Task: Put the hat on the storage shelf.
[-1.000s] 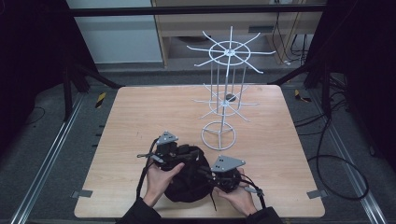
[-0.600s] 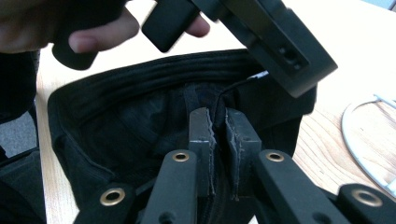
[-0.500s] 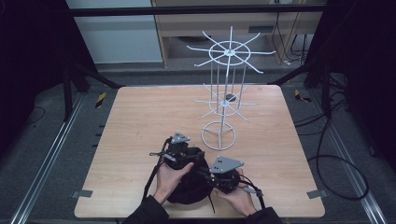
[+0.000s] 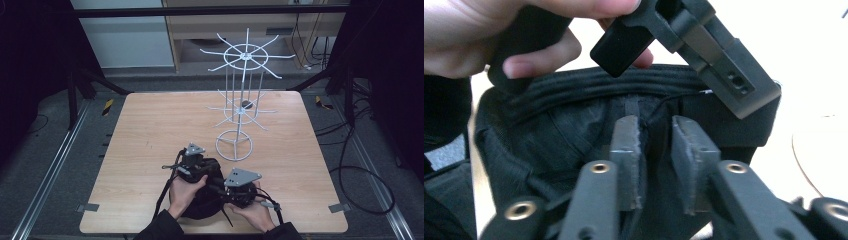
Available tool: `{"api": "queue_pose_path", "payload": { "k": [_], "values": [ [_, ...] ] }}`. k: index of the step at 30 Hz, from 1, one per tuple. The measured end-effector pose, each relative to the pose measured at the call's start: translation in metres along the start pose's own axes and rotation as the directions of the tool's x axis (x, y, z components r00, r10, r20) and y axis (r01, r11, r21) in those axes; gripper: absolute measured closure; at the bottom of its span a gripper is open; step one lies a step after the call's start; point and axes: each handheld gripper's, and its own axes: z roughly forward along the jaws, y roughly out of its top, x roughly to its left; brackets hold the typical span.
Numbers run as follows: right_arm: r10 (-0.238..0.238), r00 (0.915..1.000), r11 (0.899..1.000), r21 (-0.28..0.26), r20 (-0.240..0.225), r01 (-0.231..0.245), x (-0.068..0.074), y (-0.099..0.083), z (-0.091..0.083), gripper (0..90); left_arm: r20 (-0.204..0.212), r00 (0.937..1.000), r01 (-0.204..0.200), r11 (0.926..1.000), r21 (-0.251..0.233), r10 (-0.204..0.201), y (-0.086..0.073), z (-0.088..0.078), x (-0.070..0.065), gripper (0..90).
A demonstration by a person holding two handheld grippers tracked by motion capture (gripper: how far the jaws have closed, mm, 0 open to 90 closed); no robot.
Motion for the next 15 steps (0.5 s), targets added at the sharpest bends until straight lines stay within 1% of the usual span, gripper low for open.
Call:
{"api": "queue_pose_path", "payload": {
  "k": [2, 3, 4, 5, 6, 7, 9, 10, 11, 12, 13, 14, 15],
  "values": [
    [0.003, 1.0000, 1.000, -0.008, -0.005, -0.003, -0.001, 0.001, -0.002, 66.0, 0.001, 1.0000, -0.005, 1.0000, -0.007, 0.005, 0.000, -0.002, 0.001, 82.1],
    [0.004, 1.0000, 1.000, -0.020, -0.005, -0.004, -0.001, 0.002, -0.006, 64.1, 0.005, 1.0000, -0.003, 0.9999, -0.015, 0.003, 0.001, -0.005, 0.002, 82.3],
    [0.003, 1.0000, 0.999, -0.039, 0.003, -0.003, -0.003, 0.003, -0.011, 61.1, 0.012, 0.9999, 0.001, 0.9996, -0.029, 0.000, 0.002, -0.009, 0.004, 82.4],
    [0.010, 0.9999, 0.998, -0.067, 0.009, -0.010, -0.005, 0.006, -0.017, 58.2, 0.016, 0.9999, 0.002, 0.9992, -0.039, -0.001, 0.002, -0.012, 0.005, 82.5],
    [0.019, 0.9997, 0.996, -0.084, 0.015, -0.018, -0.007, 0.008, -0.021, 57.0, 0.028, 0.9996, -0.002, 0.9985, -0.055, 0.003, 0.004, -0.018, 0.007, 82.5],
    [0.029, 0.9992, 0.993, -0.112, 0.028, -0.025, -0.010, 0.010, -0.027, 55.7, 0.035, 0.9994, -0.002, 0.9976, -0.069, 0.005, 0.005, -0.023, 0.009, 82.5],
    [0.056, 0.9977, 0.986, -0.162, 0.038, -0.049, -0.016, 0.013, -0.037, 51.9, 0.042, 0.9991, -0.004, 0.9958, -0.092, 0.008, 0.007, -0.031, 0.010, 82.6],
    [0.065, 0.9969, 0.983, -0.173, 0.046, -0.056, -0.018, 0.014, -0.040, 51.1, 0.050, 0.9986, -0.012, 0.9932, -0.115, 0.017, 0.010, -0.039, 0.011, 82.7],
    [0.075, 0.9946, 0.981, -0.185, 0.072, -0.060, -0.023, 0.015, -0.047, 49.4, 0.051, 0.9985, -0.014, 0.9923, -0.123, 0.020, 0.011, -0.043, 0.011, 82.7],
    [0.075, 0.9946, 0.981, -0.185, 0.072, -0.060, -0.023, 0.015, -0.047, 49.4, 0.054, 0.9983, -0.017, 0.9905, -0.137, 0.025, 0.013, -0.047, 0.011, 82.7],
    [0.077, 0.9935, 0.981, -0.183, 0.084, -0.060, -0.024, 0.015, -0.049, 49.1, 0.063, 0.9975, -0.020, 0.9882, -0.152, 0.030, 0.014, -0.052, 0.011, 82.7],
    [0.085, 0.9907, 0.982, -0.179, 0.106, -0.065, -0.027, 0.013, -0.050, 47.9, 0.077, 0.9962, -0.025, 0.9811, -0.192, 0.040, 0.018, -0.063, 0.010, 82.8],
    [0.092, 0.9901, 0.982, -0.177, 0.107, -0.072, -0.028, 0.013, -0.049, 47.4, 0.083, 0.9953, -0.032, 0.9776, -0.208, 0.050, 0.020, -0.068, 0.008, 82.8]
  ]
}}
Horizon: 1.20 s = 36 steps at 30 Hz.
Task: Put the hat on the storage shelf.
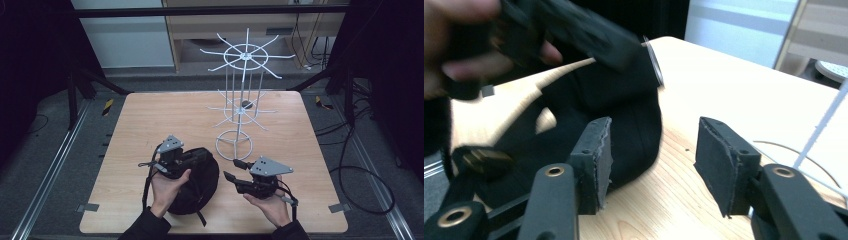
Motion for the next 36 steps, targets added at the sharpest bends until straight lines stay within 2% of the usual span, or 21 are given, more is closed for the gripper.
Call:
{"api": "queue_pose_path", "payload": {
  "k": [1, 3, 7, 8, 11, 15, 17, 20, 21, 22, 25, 26, 28, 29, 31, 34, 36],
  "values": [
    [0.000, 1.0000, 1.000, 0.000, 0.000, 0.000, 0.000, 0.000, 0.000, 47.4, 0.000, 1.0000, 0.000, 1.0000, 0.000, 0.000, 0.000, 0.000, 0.000, 82.8],
    [0.015, 0.9999, 1.000, 0.010, -0.001, -0.015, -0.001, -0.003, 0.003, 46.3, 0.015, 0.9997, -0.016, 0.9993, -0.033, 0.017, 0.006, -0.009, -0.004, 82.8],
    [0.029, 0.9992, 1.000, 0.007, -0.029, -0.029, 0.000, -0.005, 0.008, 44.3, 0.034, 0.9983, -0.044, 0.9966, -0.070, 0.047, 0.013, -0.017, -0.013, 82.8],
    [0.038, 0.9981, 0.999, -0.009, -0.049, -0.039, 0.001, -0.005, 0.010, 43.0, 0.043, 0.9976, -0.050, 0.9959, -0.075, 0.054, 0.014, -0.018, -0.015, 82.9],
    [0.057, 0.9960, 0.998, -0.032, -0.069, -0.060, 0.002, -0.003, 0.012, 41.6, 0.065, 0.9953, -0.066, 0.9941, -0.086, 0.072, 0.015, -0.019, -0.020, 82.8],
    [0.079, 0.9932, 0.996, -0.039, -0.085, -0.083, 0.001, -0.003, 0.016, 42.3, 0.088, 0.9917, -0.086, 0.9924, -0.087, 0.094, 0.013, -0.016, -0.024, 82.9],
    [0.088, 0.9910, 0.995, -0.029, -0.101, -0.092, -0.001, -0.004, 0.019, 49.5, 0.095, 0.9906, -0.090, 0.9923, -0.085, 0.098, 0.013, -0.015, -0.024, 82.9],
    [0.113, 0.9861, 0.993, -0.012, -0.122, -0.115, -0.002, -0.007, 0.021, 71.6, 0.105, 0.9896, -0.089, 0.9923, -0.086, 0.098, 0.012, -0.016, -0.022, 82.8],
    [0.122, 0.9829, 0.992, -0.006, -0.138, -0.124, -0.003, -0.007, 0.021, 81.6, 0.109, 0.9894, -0.087, 0.9924, -0.087, 0.096, 0.011, -0.016, -0.021, 82.7],
    [0.122, 0.9818, 0.992, 0.001, -0.146, -0.123, -0.002, -0.005, 0.020, 83.8, 0.115, 0.9889, -0.085, 0.9928, -0.085, 0.094, 0.011, -0.017, -0.020, 82.4],
    [0.102, 0.9856, 0.995, 0.011, -0.135, -0.102, 0.003, -0.001, 0.020, 85.9, 0.100, 0.9903, -0.088, 0.9922, -0.089, 0.096, 0.009, -0.020, -0.016, 78.0],
    [0.099, 0.9862, 0.995, 0.013, -0.133, -0.098, 0.004, 0.001, 0.020, 86.0, 0.079, 0.9922, -0.089, 0.9922, -0.087, 0.096, 0.008, -0.024, -0.013, 73.4],
    [0.099, 0.9866, 0.995, 0.017, -0.130, -0.098, 0.005, 0.002, 0.021, 86.1, 0.074, 0.9926, -0.090, 0.9923, -0.085, 0.096, 0.007, -0.026, -0.011, 64.2],
    [0.104, 0.9871, 0.995, 0.022, -0.122, -0.102, 0.006, 0.004, 0.022, 86.1, 0.068, 0.9931, -0.089, 0.9917, -0.092, 0.096, 0.004, -0.031, -0.008, 64.2],
    [0.106, 0.9886, 0.994, 0.037, -0.107, -0.103, 0.008, 0.008, 0.023, 86.1, 0.055, 0.9939, -0.090, 0.9913, -0.096, 0.095, 0.000, -0.039, -0.004, 55.1],
    [0.100, 0.9920, 0.994, 0.059, -0.077, -0.095, 0.013, 0.019, 0.027, 86.1, 0.017, 0.9957, -0.089, 0.9911, -0.099, 0.091, -0.006, -0.054, 0.002, 46.1],
    [0.101, 0.9919, 0.994, 0.059, -0.077, -0.096, 0.014, 0.022, 0.028, 86.1, 0.001, 0.9961, -0.088, 0.9914, -0.097, 0.088, -0.012, -0.064, 0.007, 44.9]
  ]
}}
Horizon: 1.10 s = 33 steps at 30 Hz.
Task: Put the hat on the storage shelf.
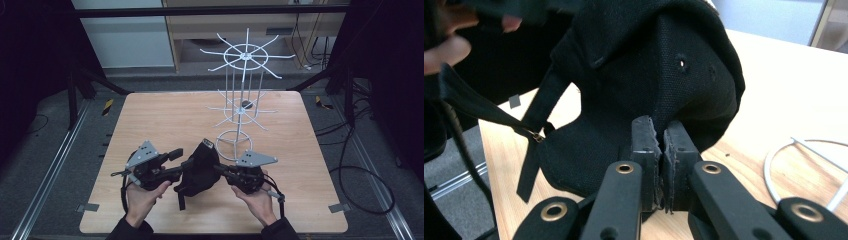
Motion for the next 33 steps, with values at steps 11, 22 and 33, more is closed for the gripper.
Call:
{"api": "queue_pose_path", "payload": {
  "k": [11, 22, 33],
  "values": [
    [-0.002, 0.9977, 1.000, 0.025, 0.067, 0.000, 0.012, 0.024, 0.020, 85.9, -0.087, 0.9953, 0.049, 0.9957, 0.078, -0.043, -0.063, -0.048, 0.023, 38.0],
    [-0.036, 0.9929, 0.999, -0.019, 0.114, 0.038, 0.023, 0.033, 0.051, 84.2, -0.136, 0.9907, 0.015, 0.9904, 0.137, 0.003, -0.084, -0.039, 0.025, 42.9],
    [-0.024, 0.9883, 0.995, -0.091, 0.150, 0.038, 0.024, 0.038, 0.093, 83.5, -0.240, 0.9708, 0.046, 0.9892, 0.139, -0.012, -0.090, -0.041, 0.043, 47.5]
  ]
}}
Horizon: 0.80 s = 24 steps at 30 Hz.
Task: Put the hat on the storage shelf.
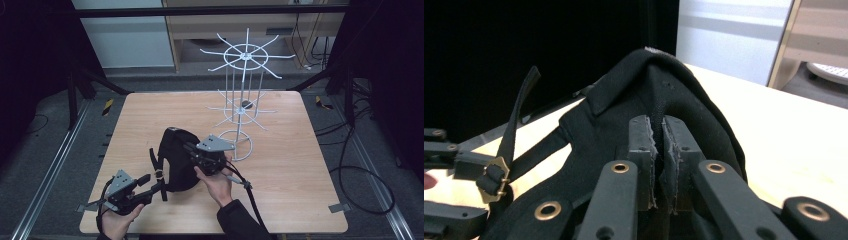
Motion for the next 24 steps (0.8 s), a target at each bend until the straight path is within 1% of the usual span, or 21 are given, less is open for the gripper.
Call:
{"api": "queue_pose_path", "payload": {
  "k": [2, 3, 4, 7, 10, 13, 14, 15, 16, 17, 18, 19, 20, 23, 24],
  "values": [
    [-0.003, 1.0000, 1.000, -0.005, -0.003, 0.003, 0.001, 0.002, 0.006, 83.3, -0.014, 0.9999, 0.010, 1.0000, -0.001, -0.010, -0.001, 0.000, 0.003, 47.5],
    [-0.003, 1.0000, 1.000, -0.008, -0.003, 0.003, 0.004, 0.004, 0.013, 82.8, -0.019, 0.9998, 0.011, 0.9999, 0.001, -0.011, -0.001, 0.000, 0.004, 47.5],
    [-0.003, 1.0000, 1.000, -0.008, -0.003, 0.003, 0.004, 0.004, 0.013, 82.8, -0.025, 0.9996, 0.015, 0.9999, -0.001, -0.015, -0.001, 0.000, 0.006, 47.5],
    [-0.022, 0.9997, 1.000, -0.011, 0.008, 0.022, 0.007, 0.006, 0.023, 81.1, -0.050, 0.9984, 0.026, 0.9997, -0.006, -0.026, -0.002, -0.002, 0.010, 47.3],
    [-0.029, 0.9995, 1.000, -0.006, 0.014, 0.029, 0.010, 0.007, 0.036, 79.0, -0.072, 0.9966, 0.038, 0.9993, -0.005, -0.039, -0.003, -0.003, 0.014, 47.3],
    [-0.055, 0.9982, 0.998, 0.009, 0.023, 0.055, 0.012, 0.008, 0.047, 74.7, -0.091, 0.9947, 0.047, 0.9989, -0.002, -0.047, -0.005, -0.004, 0.019, 47.7],
    [-0.057, 0.9981, 0.998, 0.012, 0.021, 0.057, 0.014, 0.007, 0.054, 72.3, -0.099, 0.9938, 0.050, 0.9987, -0.002, -0.050, -0.005, -0.004, 0.020, 47.9],
    [-0.057, 0.9981, 0.998, 0.012, 0.021, 0.057, 0.014, 0.007, 0.054, 72.3, -0.104, 0.9931, 0.055, 0.9985, -0.002, -0.055, -0.005, -0.004, 0.021, 47.9],
    [-0.065, 0.9978, 0.998, 0.012, 0.009, 0.065, 0.015, 0.006, 0.059, 69.5, -0.107, 0.9926, 0.056, 0.9984, -0.001, -0.056, -0.006, -0.005, 0.022, 48.2],
    [-0.065, 0.9978, 0.998, 0.012, 0.009, 0.065, 0.015, 0.006, 0.059, 69.5, -0.112, 0.9921, 0.057, 0.9983, -0.001, -0.057, -0.006, -0.005, 0.023, 48.2],
    [-0.072, 0.9974, 0.997, 0.015, -0.003, 0.072, 0.017, 0.006, 0.064, 65.8, -0.118, 0.9913, 0.059, 0.9983, -0.001, -0.059, -0.006, -0.005, 0.024, 48.2],
    [-0.072, 0.9974, 0.997, 0.015, -0.003, 0.072, 0.017, 0.006, 0.064, 65.8, -0.122, 0.9907, 0.060, 0.9982, -0.001, -0.060, -0.006, -0.005, 0.024, 48.2],
    [-0.076, 0.9971, 0.997, 0.016, -0.003, 0.076, 0.018, 0.007, 0.065, 63.6, -0.126, 0.9900, 0.063, 0.9980, -0.002, -0.063, -0.006, -0.005, 0.025, 48.3],
    [-0.083, 0.9966, 0.997, 0.005, -0.006, 0.083, 0.019, 0.011, 0.068, 53.8, -0.144, 0.9870, 0.070, 0.9975, -0.004, -0.070, -0.006, -0.007, 0.027, 48.5],
    [-0.083, 0.9966, 0.997, -0.002, -0.005, 0.083, 0.020, 0.012, 0.069, 52.1, -0.147, 0.9865, 0.072, 0.9974, -0.008, -0.072, -0.006, -0.008, 0.028, 48.6]
  ]
}}
